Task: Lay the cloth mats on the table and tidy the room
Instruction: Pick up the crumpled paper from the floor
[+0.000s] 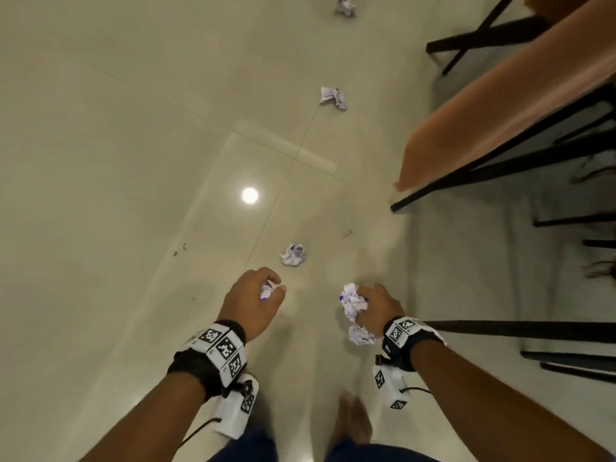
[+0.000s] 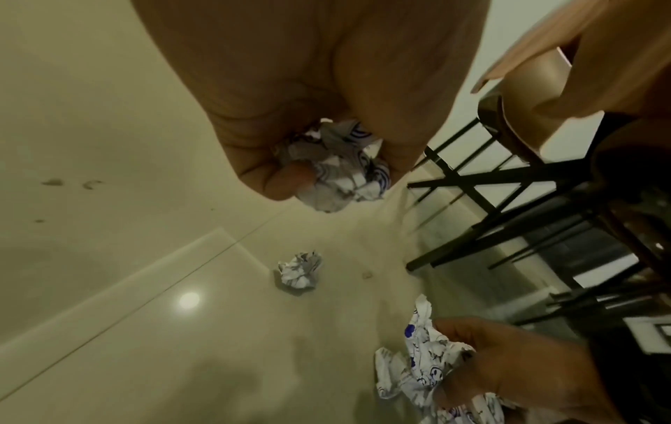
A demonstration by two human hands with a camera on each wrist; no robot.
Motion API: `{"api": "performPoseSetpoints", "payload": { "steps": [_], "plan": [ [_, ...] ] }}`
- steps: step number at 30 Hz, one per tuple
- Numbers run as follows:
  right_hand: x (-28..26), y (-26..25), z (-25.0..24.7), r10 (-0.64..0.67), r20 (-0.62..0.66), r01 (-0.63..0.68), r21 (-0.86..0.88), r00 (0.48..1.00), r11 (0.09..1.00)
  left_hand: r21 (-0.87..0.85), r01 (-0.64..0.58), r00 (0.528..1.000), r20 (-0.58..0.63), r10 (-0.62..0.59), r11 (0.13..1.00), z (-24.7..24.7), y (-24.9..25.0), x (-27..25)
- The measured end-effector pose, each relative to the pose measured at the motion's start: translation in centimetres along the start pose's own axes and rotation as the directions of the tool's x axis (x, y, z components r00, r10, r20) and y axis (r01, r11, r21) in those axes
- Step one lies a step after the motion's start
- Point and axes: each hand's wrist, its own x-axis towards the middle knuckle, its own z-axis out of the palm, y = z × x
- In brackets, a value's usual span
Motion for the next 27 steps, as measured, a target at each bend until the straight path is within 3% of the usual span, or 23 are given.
{"api": "performPoseSetpoints", "payload": {
  "steps": [5,8,11,13,16,18,23,27],
  "plan": [
    [6.8,2.3,6.4,0.009,-0.029,-0.007,0.060,1.000,0.998,0.266,-0.112,0.986,0.153,0.073,0.957,7.2,-4.3,10.4],
    [8.5,2.4,7.3,-0.013,-0.138,0.025,0.091,0.990,0.996,0.494,-0.189,0.968,0.239,0.077,0.849,9.5,-6.5,14.7],
    [9.2,3.2,6.9,-0.039,-0.093,0.053,0.149,0.995,0.987,0.623,-0.287,0.953,0.263,0.151,0.727,11.2,-8.0,16.3],
    [8.5,3.1,5.9,-0.078,-0.069,0.088,0.149,0.995,0.985,0.658,-0.246,0.960,0.264,0.088,0.711,10.4,-7.8,15.4],
    [5.9,0.3,3.3,-0.145,-0.071,0.155,0.168,0.987,0.974,0.555,-0.082,0.972,0.227,-0.056,0.828,6.4,-6.9,12.8],
    [3.8,-2.5,0.7,-0.175,-0.066,0.184,0.175,0.982,0.967,0.461,-0.029,0.973,0.215,-0.080,0.887,2.2,-5.9,11.1],
    [-1.7,-12.4,-7.8,-0.235,-0.064,0.244,0.197,0.970,0.950,0.452,-0.054,0.963,0.258,-0.073,0.890,-11.2,-0.5,7.2],
    [-4.7,-21.4,-17.4,-0.314,-0.081,0.325,0.205,0.946,0.923,0.464,-0.023,0.981,0.180,-0.069,0.886,-21.8,6.7,7.1]
  ]
}}
